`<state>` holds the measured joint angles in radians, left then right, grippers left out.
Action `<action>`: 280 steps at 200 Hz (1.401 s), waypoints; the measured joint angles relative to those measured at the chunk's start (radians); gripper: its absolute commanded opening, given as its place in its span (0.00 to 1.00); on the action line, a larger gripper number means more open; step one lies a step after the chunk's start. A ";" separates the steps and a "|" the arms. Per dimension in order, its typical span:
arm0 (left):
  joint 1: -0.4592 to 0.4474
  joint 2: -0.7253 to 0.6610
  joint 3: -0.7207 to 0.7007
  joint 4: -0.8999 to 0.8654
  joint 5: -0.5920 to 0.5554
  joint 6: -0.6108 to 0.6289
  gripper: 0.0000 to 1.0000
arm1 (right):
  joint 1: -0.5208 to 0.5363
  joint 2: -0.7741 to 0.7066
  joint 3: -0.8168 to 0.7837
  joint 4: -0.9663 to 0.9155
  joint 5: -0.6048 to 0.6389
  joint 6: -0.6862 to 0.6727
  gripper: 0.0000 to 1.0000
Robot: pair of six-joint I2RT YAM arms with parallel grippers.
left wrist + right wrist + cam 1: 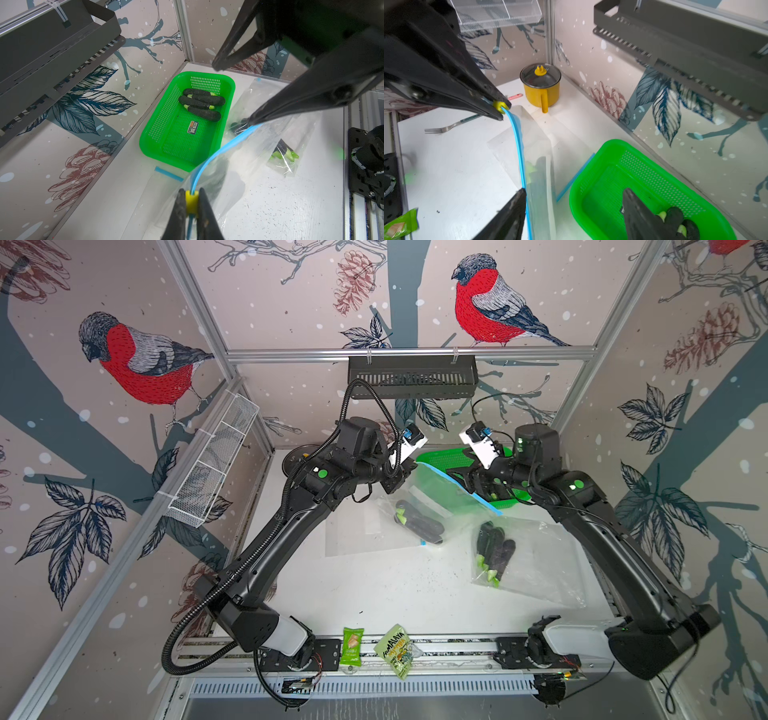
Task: Place the eggplant in a zip-top bag and seal the zipper
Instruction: Zip the zipper on the zipper food storage bag, then place the zipper food storage bag at the center of the board.
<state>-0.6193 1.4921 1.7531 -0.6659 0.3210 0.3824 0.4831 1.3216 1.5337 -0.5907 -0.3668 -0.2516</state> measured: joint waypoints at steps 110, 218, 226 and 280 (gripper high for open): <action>-0.002 -0.008 -0.031 0.026 -0.039 -0.013 0.57 | 0.142 0.059 -0.008 -0.065 0.053 0.063 0.04; 0.132 -0.360 -0.349 0.460 -0.142 -0.256 0.83 | 0.355 -0.122 -0.195 0.090 0.135 0.500 0.02; 0.138 -0.359 -0.351 0.467 -0.145 -0.274 0.83 | 0.353 -0.126 -0.214 0.102 0.130 0.522 0.02; 0.152 -0.343 -0.381 0.499 -0.164 -0.331 0.84 | 0.164 -0.234 -0.574 0.182 0.038 0.683 0.02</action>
<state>-0.4675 1.1492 1.3720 -0.1665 0.1570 0.0517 0.6468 1.0874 0.9600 -0.4088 -0.3290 0.4313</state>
